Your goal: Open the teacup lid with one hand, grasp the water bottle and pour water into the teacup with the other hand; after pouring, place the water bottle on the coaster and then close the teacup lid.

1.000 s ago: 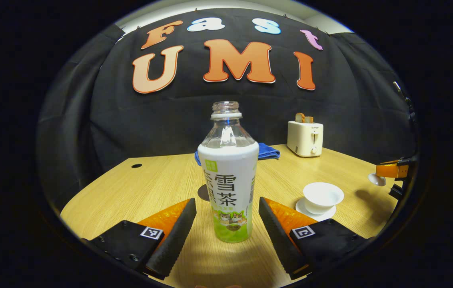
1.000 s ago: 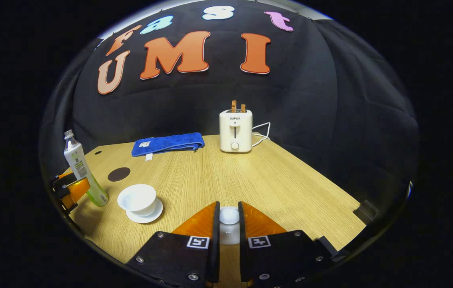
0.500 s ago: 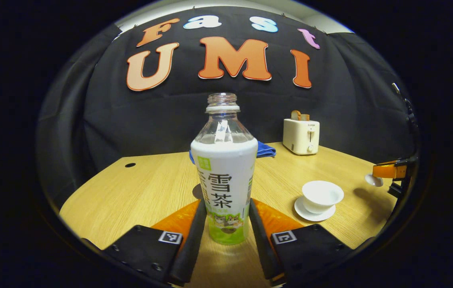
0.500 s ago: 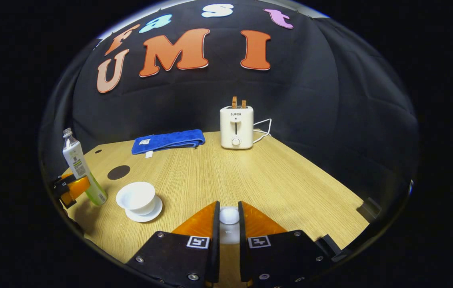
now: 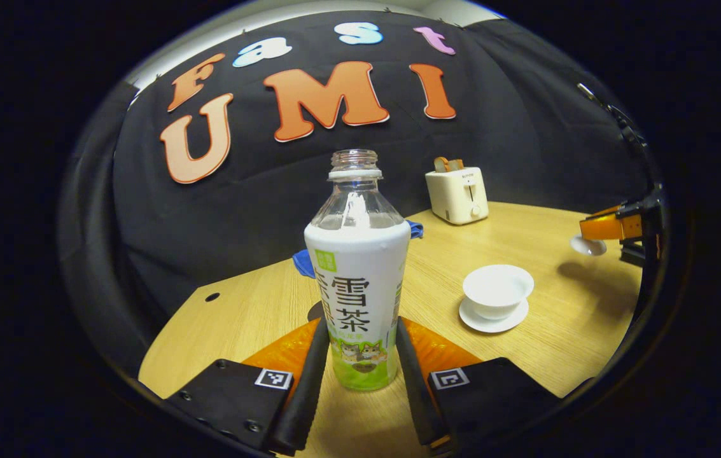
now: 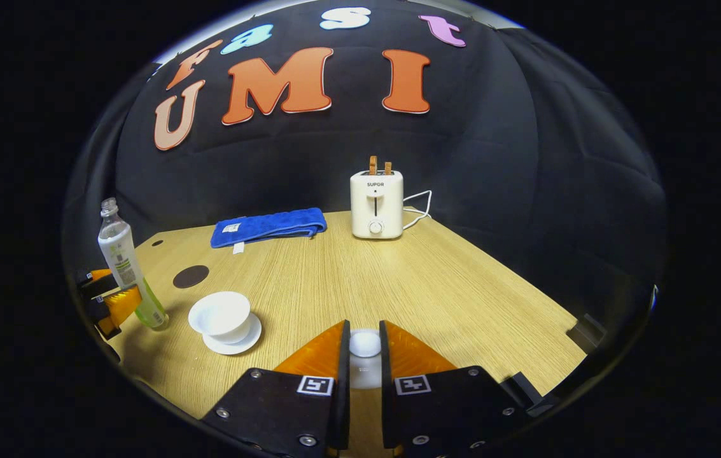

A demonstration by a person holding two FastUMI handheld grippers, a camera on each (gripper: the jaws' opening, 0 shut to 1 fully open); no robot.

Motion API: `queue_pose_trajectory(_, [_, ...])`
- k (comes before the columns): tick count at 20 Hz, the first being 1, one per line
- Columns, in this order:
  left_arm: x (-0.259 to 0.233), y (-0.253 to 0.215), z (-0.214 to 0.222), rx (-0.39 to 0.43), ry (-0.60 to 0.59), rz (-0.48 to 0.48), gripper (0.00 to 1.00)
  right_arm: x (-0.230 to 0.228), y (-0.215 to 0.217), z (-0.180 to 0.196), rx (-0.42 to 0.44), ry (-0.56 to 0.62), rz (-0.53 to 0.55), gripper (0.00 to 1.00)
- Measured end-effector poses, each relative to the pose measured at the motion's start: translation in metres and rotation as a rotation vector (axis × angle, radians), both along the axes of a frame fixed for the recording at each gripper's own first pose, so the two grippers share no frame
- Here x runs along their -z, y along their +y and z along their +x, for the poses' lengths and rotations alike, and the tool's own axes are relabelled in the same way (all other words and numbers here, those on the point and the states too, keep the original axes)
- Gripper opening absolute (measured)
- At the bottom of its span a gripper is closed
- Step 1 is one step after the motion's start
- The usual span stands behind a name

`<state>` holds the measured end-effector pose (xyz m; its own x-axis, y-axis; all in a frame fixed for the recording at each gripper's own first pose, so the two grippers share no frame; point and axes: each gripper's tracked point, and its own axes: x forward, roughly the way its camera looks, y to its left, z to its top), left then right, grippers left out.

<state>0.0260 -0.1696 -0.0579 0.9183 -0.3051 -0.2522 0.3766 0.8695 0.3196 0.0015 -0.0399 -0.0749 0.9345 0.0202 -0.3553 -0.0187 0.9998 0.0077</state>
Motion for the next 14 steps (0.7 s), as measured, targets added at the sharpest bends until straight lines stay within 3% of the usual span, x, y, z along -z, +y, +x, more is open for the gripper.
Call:
queue_pose_trajectory(5, [-0.016, -0.003, -0.001, 0.05, -0.06, 0.164, 0.63, -0.001, -0.009, -0.004, 0.019, 0.001, 0.005, 0.21])
queue_pose_trajectory(14, [-0.01, -0.017, 0.018, 0.158, -0.153, 0.56, 0.64, 0.0, -0.017, -0.008, 0.041, 0.009, 0.01, 0.21])
